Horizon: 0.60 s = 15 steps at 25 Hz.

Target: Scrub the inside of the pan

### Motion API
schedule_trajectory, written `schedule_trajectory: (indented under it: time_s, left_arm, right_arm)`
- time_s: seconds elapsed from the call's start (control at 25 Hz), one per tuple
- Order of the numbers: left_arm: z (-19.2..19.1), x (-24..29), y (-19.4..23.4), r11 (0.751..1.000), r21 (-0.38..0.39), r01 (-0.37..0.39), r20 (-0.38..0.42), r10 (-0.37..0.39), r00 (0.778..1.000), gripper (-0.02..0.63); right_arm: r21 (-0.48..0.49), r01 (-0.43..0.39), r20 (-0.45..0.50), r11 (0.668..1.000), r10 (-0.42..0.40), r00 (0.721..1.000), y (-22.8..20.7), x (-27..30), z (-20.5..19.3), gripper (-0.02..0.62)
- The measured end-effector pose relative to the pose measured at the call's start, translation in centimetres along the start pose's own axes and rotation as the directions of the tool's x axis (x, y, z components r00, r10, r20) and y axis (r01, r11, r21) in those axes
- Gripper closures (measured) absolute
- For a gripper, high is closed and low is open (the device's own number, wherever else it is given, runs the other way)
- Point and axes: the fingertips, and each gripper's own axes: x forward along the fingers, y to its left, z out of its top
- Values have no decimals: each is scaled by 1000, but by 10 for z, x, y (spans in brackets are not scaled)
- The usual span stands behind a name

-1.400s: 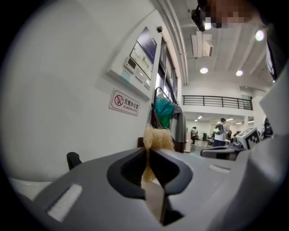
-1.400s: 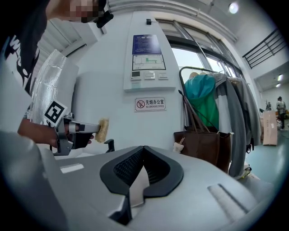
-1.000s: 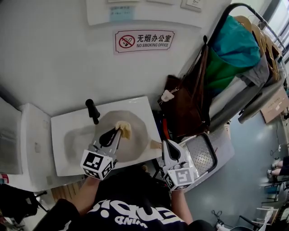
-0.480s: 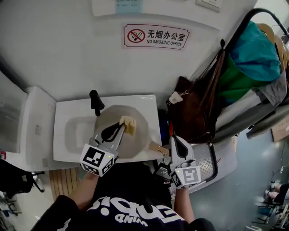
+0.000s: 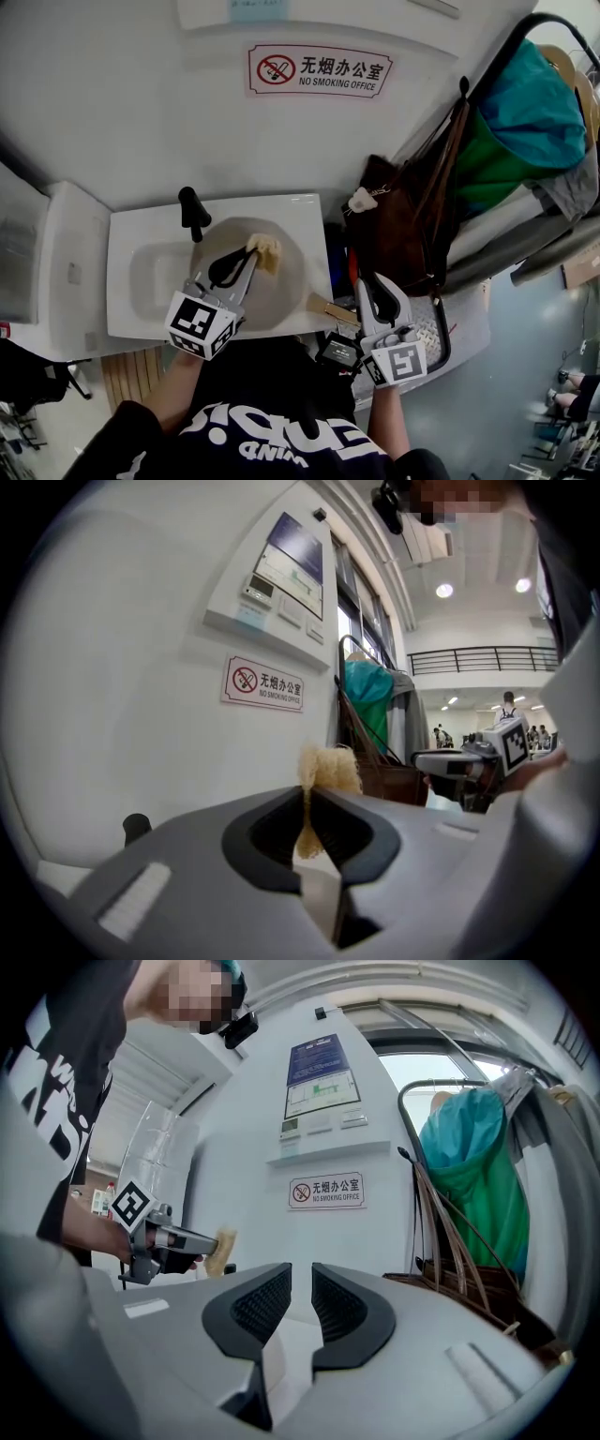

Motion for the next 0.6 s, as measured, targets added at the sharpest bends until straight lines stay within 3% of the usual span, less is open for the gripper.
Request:
schedule_trajectory:
  time_s: [0.16,0.24,0.32,0.44,0.6]
  left_arm:
    - [-4,7,0,1000,-11,11,-12,-11,1000,584]
    - [-7,9,-1,1000,-16,16,-20,-16,1000,584]
    - [-10,12,-2,999,-23,22,-28,-22,999,584]
    - [-13,16,-1,999,-30,29,-40,-30,999,584]
    - [-19,20,-1,999,-38,35,-51,-37,998,584]
  right_arm:
    - [-56,-24,-40,998,22,999,-7,3,-6,501]
    - [-73,-62,-91,995,55,994,-6,5,-17,410]
    - [-94,-113,-149,989,99,984,-2,7,-30,385]
    - [-121,-215,-253,969,180,951,10,11,-54,385]
    - [-77,-311,-399,947,257,880,22,9,-102,387]
